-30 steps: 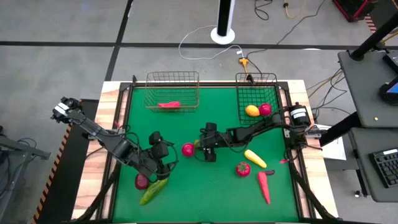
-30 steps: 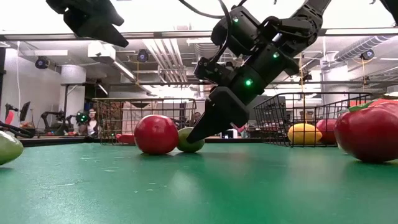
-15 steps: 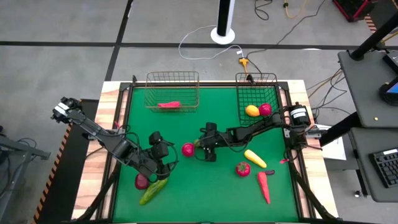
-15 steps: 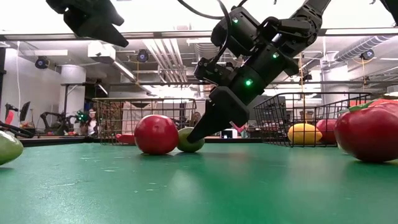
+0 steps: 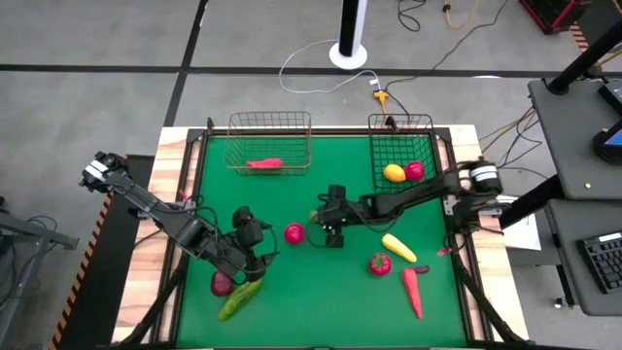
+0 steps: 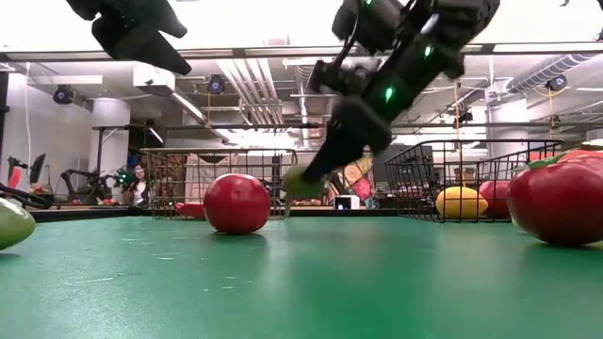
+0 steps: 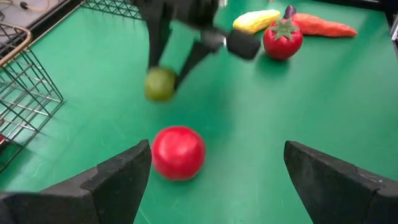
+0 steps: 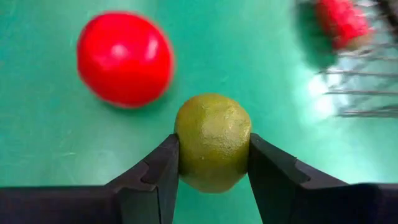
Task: Sort produce into baskets
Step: Put the lime into the black wire basket, then put the cucumber into the gold wire basket
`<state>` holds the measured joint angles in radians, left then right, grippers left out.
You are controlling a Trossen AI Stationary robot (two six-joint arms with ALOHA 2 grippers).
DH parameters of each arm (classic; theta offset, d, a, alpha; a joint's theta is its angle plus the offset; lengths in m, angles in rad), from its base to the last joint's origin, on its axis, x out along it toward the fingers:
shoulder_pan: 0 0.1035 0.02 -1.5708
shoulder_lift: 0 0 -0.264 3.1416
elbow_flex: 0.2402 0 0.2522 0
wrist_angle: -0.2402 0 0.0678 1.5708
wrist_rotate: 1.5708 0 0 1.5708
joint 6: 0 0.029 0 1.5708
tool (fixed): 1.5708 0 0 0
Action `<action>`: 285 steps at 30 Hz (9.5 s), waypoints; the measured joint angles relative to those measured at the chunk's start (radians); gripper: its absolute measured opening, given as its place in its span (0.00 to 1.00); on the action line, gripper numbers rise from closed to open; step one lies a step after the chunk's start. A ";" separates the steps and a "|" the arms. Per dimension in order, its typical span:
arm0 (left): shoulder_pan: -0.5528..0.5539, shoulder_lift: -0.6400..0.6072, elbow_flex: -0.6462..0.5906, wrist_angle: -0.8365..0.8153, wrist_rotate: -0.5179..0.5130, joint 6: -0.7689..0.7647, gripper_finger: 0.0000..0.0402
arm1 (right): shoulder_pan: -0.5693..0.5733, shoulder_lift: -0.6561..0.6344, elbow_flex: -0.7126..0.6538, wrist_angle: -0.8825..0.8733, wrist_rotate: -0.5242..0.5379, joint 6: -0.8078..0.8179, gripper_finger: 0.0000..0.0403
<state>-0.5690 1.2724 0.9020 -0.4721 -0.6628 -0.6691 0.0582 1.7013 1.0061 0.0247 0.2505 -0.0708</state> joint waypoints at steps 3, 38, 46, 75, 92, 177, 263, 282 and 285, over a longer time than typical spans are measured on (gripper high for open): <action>0.000 0.000 0.000 0.000 0.001 -0.007 0.86 | 0.000 -0.101 0.000 -0.104 0.082 0.008 0.38; 0.002 0.000 0.001 -0.001 0.044 -0.032 0.86 | -0.775 -0.454 0.062 -0.880 -0.061 0.518 0.37; 0.002 0.000 0.001 -0.001 0.042 -0.032 0.86 | -0.821 -0.329 0.068 -0.981 -0.068 0.500 0.37; 0.002 0.058 0.001 0.029 0.042 -0.040 0.86 | -0.896 -0.207 0.035 -0.785 -0.013 0.407 0.38; 0.001 0.058 0.001 0.031 0.022 -0.058 0.86 | -0.896 -0.207 -0.028 -0.693 -0.013 0.389 0.41; -0.107 0.675 0.409 -0.539 0.568 -0.586 0.37 | -0.352 -0.552 -0.021 -0.696 0.066 0.520 0.66; 1.179 0.595 0.666 -0.447 0.623 1.450 0.44 | -0.351 -0.553 -0.021 -0.671 0.064 0.450 0.65; 1.180 0.595 0.635 -0.375 0.531 1.419 0.49 | -0.351 -0.553 -0.021 -0.671 0.060 0.456 0.66; 1.180 0.595 0.634 -0.371 0.531 1.411 0.54 | -0.351 -0.553 -0.021 -0.671 0.060 0.456 0.66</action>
<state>0.6109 1.8671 1.5364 -0.8428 -0.1322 0.7420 -0.2924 1.1484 0.9852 -0.6463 0.3107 0.3852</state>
